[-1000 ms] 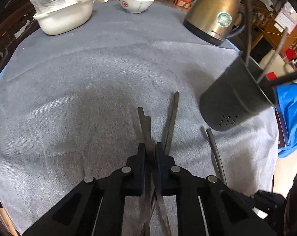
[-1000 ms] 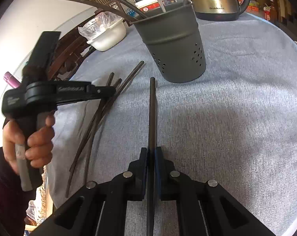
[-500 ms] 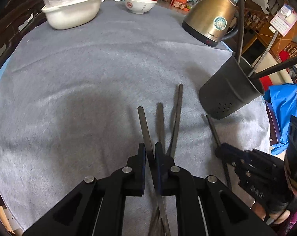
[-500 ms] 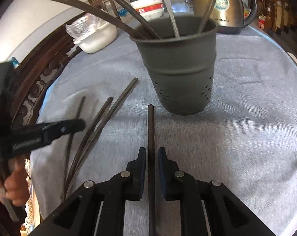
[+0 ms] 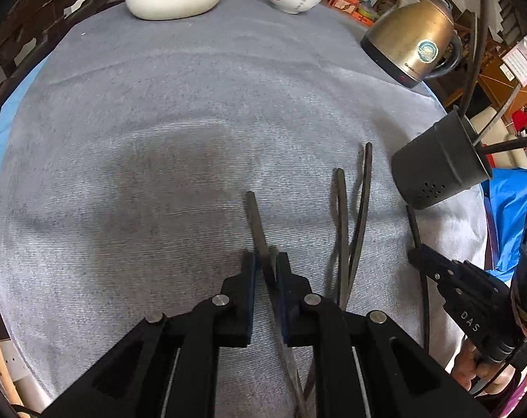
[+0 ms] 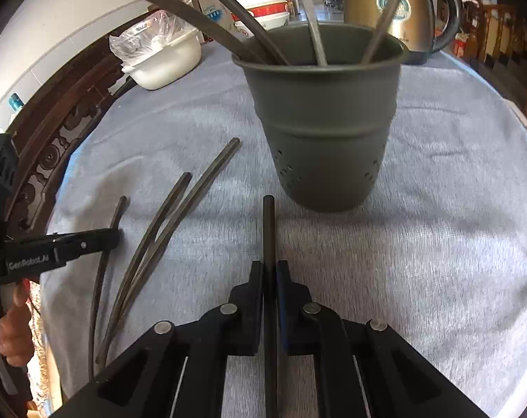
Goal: Organize utensils
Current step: 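Lift both tools' chopsticks up over the grey holder cup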
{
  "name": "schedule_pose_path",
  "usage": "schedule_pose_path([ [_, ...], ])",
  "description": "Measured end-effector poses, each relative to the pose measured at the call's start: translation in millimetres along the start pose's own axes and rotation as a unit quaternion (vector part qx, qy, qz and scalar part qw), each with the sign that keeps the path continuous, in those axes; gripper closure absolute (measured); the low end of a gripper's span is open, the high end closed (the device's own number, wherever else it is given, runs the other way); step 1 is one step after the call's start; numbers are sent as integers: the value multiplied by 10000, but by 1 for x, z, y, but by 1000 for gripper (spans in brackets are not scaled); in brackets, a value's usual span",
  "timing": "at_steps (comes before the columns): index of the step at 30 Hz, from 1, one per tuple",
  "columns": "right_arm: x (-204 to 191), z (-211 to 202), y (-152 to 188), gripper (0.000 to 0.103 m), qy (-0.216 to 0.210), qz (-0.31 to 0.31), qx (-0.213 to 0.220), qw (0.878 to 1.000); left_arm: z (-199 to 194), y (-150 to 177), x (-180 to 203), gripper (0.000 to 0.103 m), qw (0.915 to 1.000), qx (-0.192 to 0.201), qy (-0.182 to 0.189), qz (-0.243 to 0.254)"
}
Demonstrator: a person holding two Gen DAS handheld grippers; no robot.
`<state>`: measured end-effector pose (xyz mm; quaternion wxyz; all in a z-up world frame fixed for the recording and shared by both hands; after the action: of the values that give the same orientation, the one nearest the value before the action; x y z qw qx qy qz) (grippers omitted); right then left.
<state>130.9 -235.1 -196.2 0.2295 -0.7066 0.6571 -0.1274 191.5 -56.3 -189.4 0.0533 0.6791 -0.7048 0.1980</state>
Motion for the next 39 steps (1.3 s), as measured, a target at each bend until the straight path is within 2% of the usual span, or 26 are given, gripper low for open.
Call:
schedule_pose_path([
  [1, 1, -1, 2, 95, -58, 30, -16, 10000, 0, -1, -1, 81, 10000, -13, -28, -36],
  [3, 2, -4, 7, 95, -231, 98, -77, 9997, -2, -2, -5, 77, 9999, -5, -87, -89],
  [7, 3, -6, 13, 93, -354, 127, -229, 9990, -2, -9, -8, 77, 9997, -54, -149, -198],
  [15, 1, 0, 3, 92, -180, 162, -382, 9990, 4, -13, -1, 74, 9992, -38, -292, -261],
  [18, -2, 1, 1, 92, -57, 20, -230, 9997, 4, -9, 2, 92, 9993, 11, -308, -195],
  [19, -4, 0, 1, 93, -8, -41, -205, 9998, 5, -8, 2, 94, 9994, -3, -265, -212],
  [23, -6, -4, 2, 95, -1, -141, -99, 9999, 1, -6, 7, 95, 9994, 89, -252, -209],
  [29, -16, -37, -6, 95, -197, -340, 493, 9980, -40, 0, 24, 96, 9979, 642, -85, -20],
  [34, -24, -78, -15, 95, -438, -430, 1142, 9916, -88, -3, 33, 97, 9922, 1234, 167, 99],
  [39, -32, -114, -20, 95, -487, -566, 1674, 9831, -130, -2, 42, 97, 9849, 1685, 384, 135],
])
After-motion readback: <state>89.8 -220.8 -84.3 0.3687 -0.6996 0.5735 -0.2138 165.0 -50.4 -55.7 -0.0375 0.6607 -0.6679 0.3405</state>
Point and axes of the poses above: each gripper's, at about its wrist camera, not at the fingertips, and z roughly the way its jaws point, x to its right, y to its underside, the point moved 5 cm from there along z, roughly the way its jaws point, and after that the axes turned 15 degrees about -z, right-handed, at the moved point
